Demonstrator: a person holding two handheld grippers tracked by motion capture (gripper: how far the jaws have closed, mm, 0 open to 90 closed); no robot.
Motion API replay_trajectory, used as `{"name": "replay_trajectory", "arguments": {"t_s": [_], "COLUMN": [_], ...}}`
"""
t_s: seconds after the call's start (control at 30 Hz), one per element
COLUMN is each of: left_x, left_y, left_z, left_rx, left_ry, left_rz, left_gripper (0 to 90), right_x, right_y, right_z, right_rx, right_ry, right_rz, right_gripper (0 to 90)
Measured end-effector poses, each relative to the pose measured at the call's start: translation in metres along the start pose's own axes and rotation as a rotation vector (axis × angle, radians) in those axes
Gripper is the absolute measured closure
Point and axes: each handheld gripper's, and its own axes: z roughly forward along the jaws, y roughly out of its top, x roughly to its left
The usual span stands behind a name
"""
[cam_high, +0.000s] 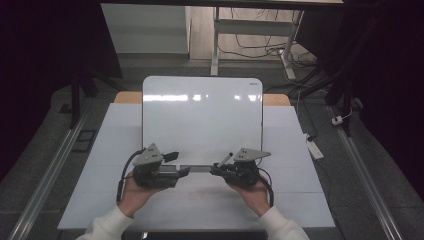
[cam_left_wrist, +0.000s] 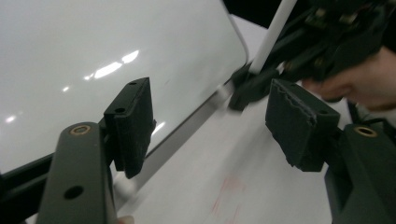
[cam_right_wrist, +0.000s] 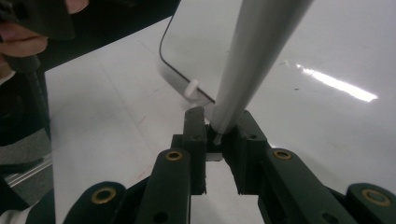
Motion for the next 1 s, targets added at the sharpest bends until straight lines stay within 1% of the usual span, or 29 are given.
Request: {"name": "replay_trajectory", "arguments": {"t_s": [0.07, 0.17, 0.23, 0.33, 0.47, 0.5, 0.57, 0.63, 0.67, 0.73, 0.77, 0.83, 0.93, 1.0], "left_x": [-0.003, -0.005, -0.005, -0.005, -0.006, -0.007, -0.008, -0.009, -0.009, -0.010, -0.010, -0.007, -0.001, 0.005], "left_y": [0.006, 0.012, 0.015, 0.018, 0.022, 0.022, 0.022, 0.022, 0.022, 0.023, 0.022, 0.023, 0.023, 0.023], "left_z": [0.011, 0.025, 0.033, 0.043, 0.053, 0.054, 0.057, 0.058, 0.057, 0.056, 0.055, 0.052, 0.045, 0.037], "left_rx": [0.003, 0.004, 0.003, 0.012, 0.020, 0.023, 0.031, 0.035, 0.038, 0.043, 0.042, 0.038, 0.032, 0.023], "left_ry": [-0.025, -0.078, -0.128, -0.166, -0.231, -0.239, -0.243, -0.247, -0.240, -0.202, -0.185, -0.177, -0.127, -0.089], "left_rz": [0.007, 0.018, 0.024, 0.040, 0.059, 0.064, 0.077, 0.085, 0.091, 0.115, 0.118, 0.096, 0.089, 0.075], "left_gripper": [34.0, 36.4, 38.9, 45.0, 53.8, 56.2, 64.0, 74.8, 76.3, 78.7, 79.8, 81.0, 81.2, 81.2], "right_x": [0.002, 0.004, 0.005, 0.008, 0.012, 0.013, 0.015, 0.016, 0.016, 0.016, 0.016, 0.017, 0.020, 0.022], "right_y": [-0.001, -0.001, -0.001, 0.000, 0.001, 0.001, 0.001, 0.000, 0.000, 0.000, -0.001, -0.001, 0.002, 0.005], "right_z": [0.003, 0.006, 0.009, 0.011, 0.013, 0.014, 0.015, 0.016, 0.017, 0.017, 0.018, 0.018, 0.014, 0.006], "right_rx": [0.005, 0.012, 0.011, 0.016, 0.021, 0.022, 0.027, 0.028, 0.030, 0.035, 0.035, 0.029, 0.000, -0.039], "right_ry": [0.016, 0.031, 0.050, 0.067, 0.082, 0.084, 0.087, 0.092, 0.092, 0.096, 0.101, 0.102, 0.091, 0.094], "right_rz": [0.002, 0.006, 0.015, 0.011, 0.004, 0.002, -0.002, -0.002, -0.001, 0.011, 0.014, 0.014, -0.001, 0.007], "right_gripper": [77.5, 77.4, 77.5, 77.4, 77.4, 77.4, 77.4, 77.4, 77.3, 77.1, 76.6, 74.3, 59.7, 54.7]}}
